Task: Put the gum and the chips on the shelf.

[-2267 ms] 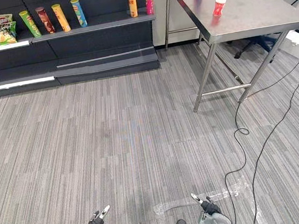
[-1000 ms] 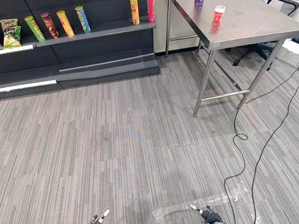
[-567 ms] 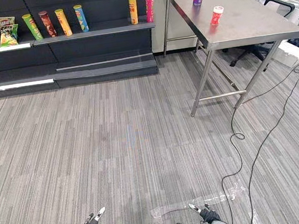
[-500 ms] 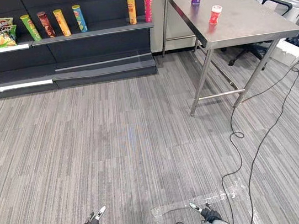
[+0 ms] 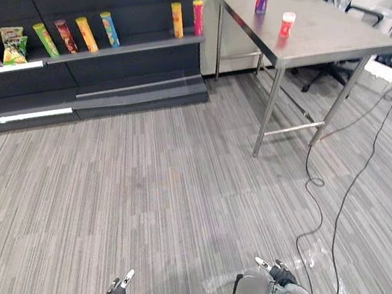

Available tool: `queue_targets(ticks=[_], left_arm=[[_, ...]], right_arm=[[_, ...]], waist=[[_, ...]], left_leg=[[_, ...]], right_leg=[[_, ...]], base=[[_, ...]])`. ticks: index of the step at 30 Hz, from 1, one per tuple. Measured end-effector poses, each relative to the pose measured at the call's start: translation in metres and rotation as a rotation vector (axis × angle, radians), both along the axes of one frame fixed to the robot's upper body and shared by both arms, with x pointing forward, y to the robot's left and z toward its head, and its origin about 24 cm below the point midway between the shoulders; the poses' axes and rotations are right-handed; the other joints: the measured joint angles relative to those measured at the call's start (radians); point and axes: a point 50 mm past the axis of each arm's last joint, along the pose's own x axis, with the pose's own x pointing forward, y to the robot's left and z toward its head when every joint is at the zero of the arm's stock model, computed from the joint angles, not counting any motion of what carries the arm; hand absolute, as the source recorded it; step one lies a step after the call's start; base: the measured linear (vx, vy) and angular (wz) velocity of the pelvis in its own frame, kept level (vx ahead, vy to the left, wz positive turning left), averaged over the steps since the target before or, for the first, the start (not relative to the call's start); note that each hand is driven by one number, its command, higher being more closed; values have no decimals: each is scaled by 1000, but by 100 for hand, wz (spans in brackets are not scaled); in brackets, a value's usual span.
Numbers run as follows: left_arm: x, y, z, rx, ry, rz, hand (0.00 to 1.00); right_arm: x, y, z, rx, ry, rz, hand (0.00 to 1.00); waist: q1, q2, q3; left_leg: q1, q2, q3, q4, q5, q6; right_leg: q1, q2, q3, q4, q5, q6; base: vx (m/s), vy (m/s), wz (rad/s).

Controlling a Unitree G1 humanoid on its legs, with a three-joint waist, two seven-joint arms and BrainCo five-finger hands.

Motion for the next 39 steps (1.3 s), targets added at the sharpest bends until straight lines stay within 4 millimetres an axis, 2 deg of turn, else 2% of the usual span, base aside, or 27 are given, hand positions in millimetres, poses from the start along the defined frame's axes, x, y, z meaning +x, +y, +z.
queue_targets(ticks=[1, 3, 4, 6, 7, 8, 9, 10, 11, 12, 13, 14, 16, 17, 18, 20, 21, 22, 23, 25, 27, 29, 30, 31, 33, 35, 39], left_arm=[[0, 0, 0, 0, -1, 1, 0], [6, 0, 1, 0, -13, -1, 0], [6, 0, 1, -3, -8, 2, 0], [5, 1, 0, -8, 8, 22, 0], [6, 1, -1, -10, 13, 27, 0], [3, -2, -3, -19, 31, 26, 0], [9, -12, -4, -42, 24, 9, 0], [10, -16, -4, -50, 21, 6, 0], [11, -16, -3, -48, 21, 3, 0], [10, -16, -4, -48, 23, 5, 0], [9, -16, -4, -48, 25, 5, 0], [9, -17, -4, -52, 26, 5, 0], [12, -22, -4, -60, 18, -9, 0], [20, -27, -1, -68, -4, -30, 0], [23, -30, 0, -75, -14, -36, 0], [28, -35, 2, -88, -43, -45, 0], [29, -33, 3, -83, -49, -41, 0], [29, -31, 3, -79, -50, -36, 0], [27, -25, 4, -73, -52, -6, 0], [26, -18, 5, -64, -65, 31, 0], [27, -7, 8, -44, -86, 68, 0], [23, -1, 7, -32, -75, 85, 0], [7, -4, 2, -40, -30, 96, 0], [5, -1, 2, -50, -39, 151, 0], [10, 6, 4, -28, -44, 143, 0], [6, 9, 2, -36, -30, 169, 0], [-2, 14, 0, -31, -4, 200, 0]], right_arm=[[0, -1, 0, -1, -2, -4, 0], [3, -3, 2, -2, -13, -16, 0], [4, -4, 2, -1, -15, -23, 0], [3, -4, 1, 9, -17, -49, 0], [3, -5, 2, 9, -18, -57, 0], [3, -9, 3, 2, -23, -67, 0], [4, -17, 4, -19, -28, -74, 0], [3, -19, 5, -20, -26, -82, 0], [0, -21, 4, -20, -18, -96, 0], [-2, -22, 4, -19, -12, -96, 0], [-3, -22, 3, -18, -7, -95, 0], [-5, -21, 2, -15, -1, -96, 0], [-4, -21, 3, -16, -4, -96, 0], [-4, -18, 2, -12, -7, -99, 0], [-5, -18, 2, -12, -4, -102, 0], [-13, -15, 0, -10, 12, -109, 0], [-16, -14, -1, -10, 22, -112, 0], [-17, -13, -2, -10, 25, -113, 0], [-19, -11, -3, -4, 31, -116, 0], [-20, -7, -4, 6, 38, -116, 0], [-16, -4, -4, 15, 30, -114, 0], [-15, -3, -4, 17, 30, -117, 0], [-21, -9, -4, 6, 38, -127, 0], [-22, -5, -5, 11, 42, -134, 0], [-18, 6, -6, 34, 39, -87, 0], [-16, 12, -6, 46, 31, -88, 0], [-7, 12, -4, 31, 22, -44, 0]], waist=[[-3, 1, 2], [-4, 8, 19], [-2, 14, 27], [-3, 14, 39], [-8, 14, 51], [-24, 30, 56], [-24, 49, 66], [-23, 49, 68], [-32, 50, 67], [-52, 50, 67], [-57, 50, 67], [-73, 53, 65], [-74, 65, 55], [-74, 66, 53], [-75, 67, 53], [-75, 63, 53], [-71, 60, 54], [-71, 58, 54], [-70, 47, 51], [-65, 21, 50], [-37, 5, 44], [-18, 8, 43], [-17, 43, 27], [-15, 40, 20], [-15, 1, 6], [-21, -16, 10], [4, -12, 12]], left_leg=[[1, 13, -19, -1, 0, -14], [13, 37, -47, -21, 2, -32], [35, 53, -61, -52, 5, -57], [89, 74, -79, -109, 8, -97], [127, 81, -86, -147, 9, -122], [169, 101, -108, -209, 24, -146], [192, 102, -114, -259, 78, -149], [198, 98, -119, -279, 107, -151], [210, 99, -133, -300, 139, -167], [221, 110, -131, -301, 150, -185], [228, 118, -130, -298, 154, -192], [236, 138, -133, -287, 170, -221], [213, 177, -136, -231, 221, -253], [173, 201, -142, -160, 305, -270], [154, 210, -151, -123, 344, -272], [71, 248, -158, 78, 534, -251], [6, 267, -139, 268, 462, -237], [-18, 274, -119, 351, 409, -227], [-60, 277, -61, 460, 315, -199], [-135, 258, 31, 514, 202, -143], [-253, 220, 122, 422, 125, -116], [-329, 167, 137, 146, 181, -90], [-342, 132, 102, -140, 425, -46], [-341, 103, 74, -202, 553, -7], [-335, 72, 55, -257, 563, -12], [-336, 51, 33, -243, 542, -21], [-312, 54, 65, -222, 491, -60]], right_leg=[[-23, 2, -3, -70, -1, -1], [-41, 18, 2, -261, 19, 26], [-45, 33, 1, -414, 50, 50], [-32, 53, -5, -635, 147, 68], [-20, 51, 0, -680, 228, 68], [-1, 71, 0, -654, 306, 64], [-53, 65, 18, -528, 231, 37], [-87, 51, 30, -453, 184, 27], [-140, 33, 43, -310, 121, -3], [-182, 22, 59, -192, 46, -10], [-192, 20, 58, -148, 6, -14], [-196, 25, 50, -94, -64, -20], [-188, 58, 29, -87, -107, -47], [-159, 91, 15, -124, -116, -63], [-137, 102, 7, -149, -117, -66], [-19, 142, -9, -269, -117, -67], [63, 161, -8, -336, -115, -68], [104, 170, -3, -366, -113, -68], [189, 180, 6, -426, -112, -67], [299, 175, 30, -513, -100, -54], [378, 140, 59, -565, -87, -31], [419, 108, 65, -565, -79, -12], [442, 129, 68, -565, -76, 34], [468, 109, 86, -568, -117, 82], [433, 138, 109, -630, -114, 68], [436, 146, 125, -673, -77, 52], [461, 131, 178, -734, -56, 67]], base=[[287, -143, 48], [343, -177, 47], [415, -232, 40], [448, -283, 36], [463, -341, 45], [534, -362, 49], [420, -280, 37], [399, -286, 23], [397, -328, 26], [410, -325, 28], [441, -308, 18], [565, -364, -4], [527, -336, -21], [399, -249, -19], [597, -339, -12], [525, -222, 1], [442, -156, -7], [425, -117, -20], [336, -67, -18], [372, -7, -20], [450, 151, -49], [447, 271, -46], [469, 361, -27], [374, 287, -2], [164, 160, 11], [86, 109, 18], [70, 59, -29]])
